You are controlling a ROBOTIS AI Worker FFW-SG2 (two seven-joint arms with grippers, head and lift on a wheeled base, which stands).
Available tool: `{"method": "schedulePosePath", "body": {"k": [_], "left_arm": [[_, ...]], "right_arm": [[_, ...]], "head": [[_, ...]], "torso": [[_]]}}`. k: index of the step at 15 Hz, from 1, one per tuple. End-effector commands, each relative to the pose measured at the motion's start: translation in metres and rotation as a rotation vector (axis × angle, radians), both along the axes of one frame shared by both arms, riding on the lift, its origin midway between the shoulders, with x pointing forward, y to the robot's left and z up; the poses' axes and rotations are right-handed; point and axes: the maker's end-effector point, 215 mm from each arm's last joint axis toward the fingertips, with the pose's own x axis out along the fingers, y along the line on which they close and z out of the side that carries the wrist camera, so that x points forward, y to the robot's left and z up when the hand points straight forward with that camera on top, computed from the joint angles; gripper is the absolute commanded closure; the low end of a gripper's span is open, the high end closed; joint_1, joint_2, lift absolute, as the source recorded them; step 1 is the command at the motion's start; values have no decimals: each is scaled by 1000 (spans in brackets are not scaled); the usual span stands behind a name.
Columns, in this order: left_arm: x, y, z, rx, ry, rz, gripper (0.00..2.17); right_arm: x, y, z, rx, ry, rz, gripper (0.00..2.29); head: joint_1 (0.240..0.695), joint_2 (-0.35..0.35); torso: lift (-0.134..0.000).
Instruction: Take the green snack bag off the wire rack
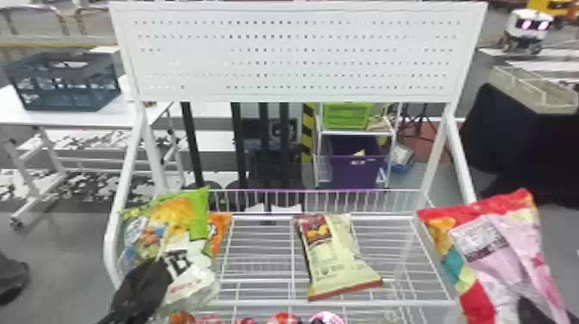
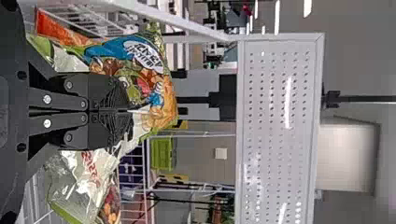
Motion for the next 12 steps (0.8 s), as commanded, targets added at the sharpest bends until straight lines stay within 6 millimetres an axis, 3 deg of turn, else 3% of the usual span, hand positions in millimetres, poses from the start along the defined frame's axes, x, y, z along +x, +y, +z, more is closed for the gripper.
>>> {"method": "schedulePosePath", "body": {"k": [1,7,12], "left_arm": [[-19,20,15,-18,-43,33,2148],[-31,86,31,-20,-84,141,2148],[-36,91,34,-26,-94,144,2148]], "right_arm": [[0,1,1,1,-1,2,2236],[-3,2,2,-1,4,4,2236],[-4,4,4,-2,0,7,2236]], "head": [[499,0],[499,0],[499,0]], "torso": [[0],[0],[0]]}}
